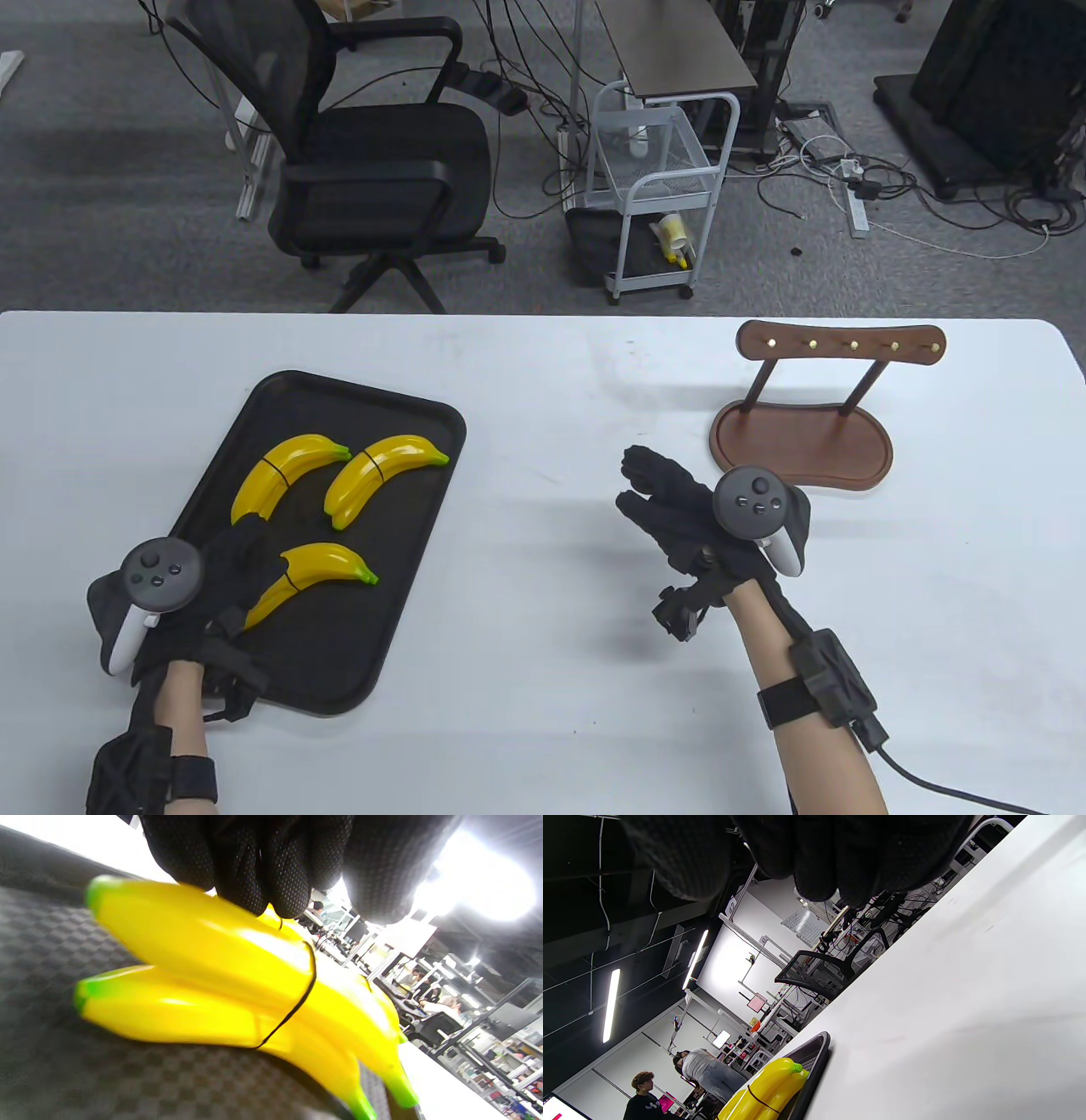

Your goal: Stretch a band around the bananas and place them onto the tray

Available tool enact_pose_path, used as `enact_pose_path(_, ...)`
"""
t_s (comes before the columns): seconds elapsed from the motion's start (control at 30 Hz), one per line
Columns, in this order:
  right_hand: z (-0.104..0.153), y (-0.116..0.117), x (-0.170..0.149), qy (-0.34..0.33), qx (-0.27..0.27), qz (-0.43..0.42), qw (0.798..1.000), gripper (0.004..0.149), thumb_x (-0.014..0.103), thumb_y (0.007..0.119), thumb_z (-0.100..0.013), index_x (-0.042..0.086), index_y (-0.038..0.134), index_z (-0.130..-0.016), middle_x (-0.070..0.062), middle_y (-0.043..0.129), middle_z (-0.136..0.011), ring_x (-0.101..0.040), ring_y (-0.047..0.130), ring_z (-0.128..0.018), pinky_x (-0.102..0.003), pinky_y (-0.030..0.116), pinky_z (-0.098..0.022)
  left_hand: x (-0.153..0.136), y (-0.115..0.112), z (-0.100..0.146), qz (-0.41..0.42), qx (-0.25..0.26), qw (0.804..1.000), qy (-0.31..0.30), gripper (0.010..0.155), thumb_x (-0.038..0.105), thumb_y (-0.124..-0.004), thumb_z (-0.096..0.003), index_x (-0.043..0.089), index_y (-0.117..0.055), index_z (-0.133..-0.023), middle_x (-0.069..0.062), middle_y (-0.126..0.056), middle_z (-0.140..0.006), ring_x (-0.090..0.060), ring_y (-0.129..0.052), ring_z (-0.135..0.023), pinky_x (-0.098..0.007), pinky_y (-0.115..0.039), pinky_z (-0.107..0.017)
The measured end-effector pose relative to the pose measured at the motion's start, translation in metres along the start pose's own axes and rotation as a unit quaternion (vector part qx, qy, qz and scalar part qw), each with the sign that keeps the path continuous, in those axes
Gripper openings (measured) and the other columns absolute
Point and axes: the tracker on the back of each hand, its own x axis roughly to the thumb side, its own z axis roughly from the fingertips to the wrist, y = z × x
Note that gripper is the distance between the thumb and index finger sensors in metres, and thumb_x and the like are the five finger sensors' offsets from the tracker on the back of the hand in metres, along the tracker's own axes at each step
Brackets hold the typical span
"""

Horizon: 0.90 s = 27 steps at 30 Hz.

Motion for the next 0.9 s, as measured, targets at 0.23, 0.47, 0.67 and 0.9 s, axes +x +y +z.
enact_pose_path(0.23,0.002,-0.009,0.009,-0.015,-0.007,0.023,1.000,0.066,0.043,0.073,-0.057,0.009,0.054,-0.110,-0.020,0.064,-0.109,-0.046,0.072,-0.094,-0.058,0.069,-0.062,0.043,0.016,-0.002,-0.027,0.040,0.998,-0.051,0.060,0.047,-0.078,-0.0580,0.028,-0.057,-0.111,0.000,-0.071,-0.115,-0.033,-0.078,-0.105,-0.055,-0.061,-0.079)
enact_pose_path(0.47,0.004,-0.019,0.022,-0.035,-0.020,0.084,0.996,0.066,0.044,0.073,-0.057,0.009,0.054,-0.111,-0.020,0.063,-0.110,-0.047,0.070,-0.095,-0.059,0.068,-0.062,0.110,0.023,-0.006,-0.035,0.063,0.989,-0.126,0.059,0.048,-0.075,-0.0590,0.027,-0.056,-0.111,0.000,-0.071,-0.116,-0.033,-0.077,-0.105,-0.056,-0.061,-0.079)
enact_pose_path(0.67,0.003,-0.025,0.029,-0.035,-0.035,0.129,0.990,0.066,0.044,0.071,-0.058,0.009,0.054,-0.111,-0.021,0.062,-0.111,-0.048,0.069,-0.096,-0.060,0.067,-0.063,0.158,0.013,-0.008,-0.067,0.080,0.981,-0.165,0.059,0.049,-0.074,-0.0590,0.027,-0.057,-0.111,0.000,-0.071,-0.116,-0.033,-0.077,-0.105,-0.056,-0.061,-0.079)
enact_pose_path(0.9,0.004,-0.021,0.045,-0.030,-0.060,0.215,0.974,0.068,0.047,0.068,-0.059,0.009,0.051,-0.112,-0.022,0.059,-0.113,-0.050,0.064,-0.099,-0.063,0.063,-0.064,0.189,-0.013,-0.012,-0.064,0.082,0.978,-0.180,0.059,0.052,-0.070,-0.0608,0.027,-0.055,-0.113,-0.001,-0.068,-0.119,-0.035,-0.074,-0.108,-0.057,-0.059,-0.080)
